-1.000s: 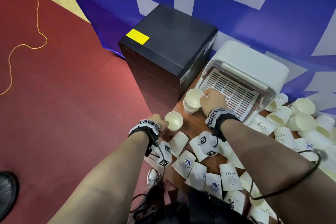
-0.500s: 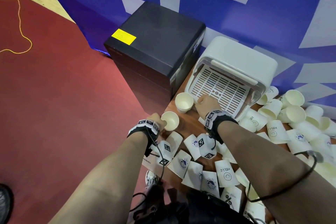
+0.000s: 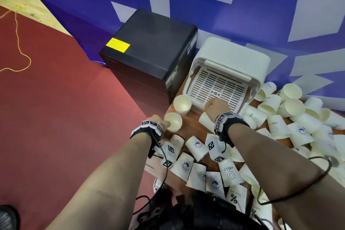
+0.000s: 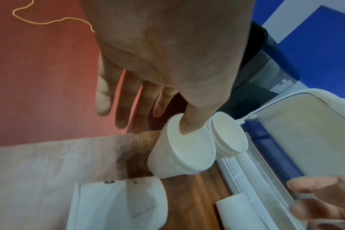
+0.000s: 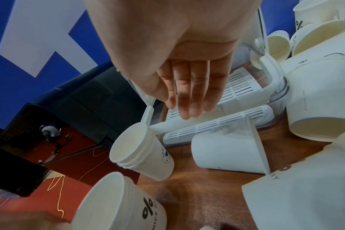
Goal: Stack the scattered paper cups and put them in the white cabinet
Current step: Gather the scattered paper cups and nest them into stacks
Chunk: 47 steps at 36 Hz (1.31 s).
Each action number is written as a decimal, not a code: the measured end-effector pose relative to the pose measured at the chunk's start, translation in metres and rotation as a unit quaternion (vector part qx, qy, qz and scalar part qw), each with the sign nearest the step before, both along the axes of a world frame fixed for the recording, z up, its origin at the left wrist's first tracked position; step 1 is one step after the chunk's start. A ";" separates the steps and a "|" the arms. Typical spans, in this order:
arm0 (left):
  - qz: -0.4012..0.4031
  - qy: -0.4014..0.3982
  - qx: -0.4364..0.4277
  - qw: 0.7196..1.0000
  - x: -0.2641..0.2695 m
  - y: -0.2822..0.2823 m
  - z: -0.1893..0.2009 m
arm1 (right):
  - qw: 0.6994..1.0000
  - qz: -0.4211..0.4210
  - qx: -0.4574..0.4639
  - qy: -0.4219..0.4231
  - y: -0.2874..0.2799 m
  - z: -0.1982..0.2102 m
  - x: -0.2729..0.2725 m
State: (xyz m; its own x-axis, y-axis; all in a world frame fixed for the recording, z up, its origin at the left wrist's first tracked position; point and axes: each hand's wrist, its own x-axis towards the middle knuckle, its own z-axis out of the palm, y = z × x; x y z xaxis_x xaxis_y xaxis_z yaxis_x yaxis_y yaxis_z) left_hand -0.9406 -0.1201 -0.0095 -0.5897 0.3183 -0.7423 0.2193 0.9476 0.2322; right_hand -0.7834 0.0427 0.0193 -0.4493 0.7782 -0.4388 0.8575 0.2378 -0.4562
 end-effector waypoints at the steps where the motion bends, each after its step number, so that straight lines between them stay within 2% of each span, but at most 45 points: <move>1: -0.001 0.019 0.000 1.000 0.000 -0.001 0.009 | 1.000 -0.001 0.006 0.003 -0.001 0.001 0.003; 6: -0.031 0.144 0.056 0.987 0.008 0.004 0.047 | 0.999 -0.004 0.027 0.026 -0.006 0.011 0.027; 11: -0.148 0.115 0.133 0.973 0.044 0.030 0.073 | 0.998 -0.052 0.030 0.034 -0.019 0.024 0.075; 15: -0.280 0.132 0.172 0.935 0.089 0.053 0.085 | 0.991 -0.128 0.041 0.023 -0.036 0.032 0.128; 19: -0.370 0.058 0.192 0.907 0.148 0.060 0.089 | 0.973 -0.221 0.057 -0.012 -0.069 0.039 0.194; 23: -0.485 0.030 0.163 0.859 0.221 0.064 0.085 | 0.952 -0.302 0.050 -0.034 -0.108 0.044 0.274; 27: -0.544 -0.004 0.179 0.820 0.295 0.065 0.078 | 0.924 -0.375 0.041 -0.061 -0.143 0.051 0.354; 34: -0.626 -0.009 0.205 0.752 0.420 0.064 0.078 | 0.873 -0.477 0.018 -0.106 -0.194 0.053 0.479; 37: -0.641 -0.002 0.220 0.735 0.467 0.068 0.073 | 0.878 -0.466 0.005 -0.110 -0.196 0.048 0.523; 43: -0.647 0.051 0.216 0.729 0.554 0.079 0.061 | 0.897 -0.430 -0.001 -0.106 -0.175 0.038 0.611; 47: -0.642 0.059 0.193 0.739 0.605 0.083 0.062 | 0.902 -0.418 0.020 -0.105 -0.166 0.037 0.669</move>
State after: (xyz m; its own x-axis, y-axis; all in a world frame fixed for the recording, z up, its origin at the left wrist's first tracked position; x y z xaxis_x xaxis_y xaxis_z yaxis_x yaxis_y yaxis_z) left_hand -0.3358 -0.0368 0.0523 0.3295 0.8466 -0.4181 0.9215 -0.1919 0.3377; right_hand -0.1144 -0.1234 0.0560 0.3920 0.8238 -0.4096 0.8113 -0.5194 -0.2683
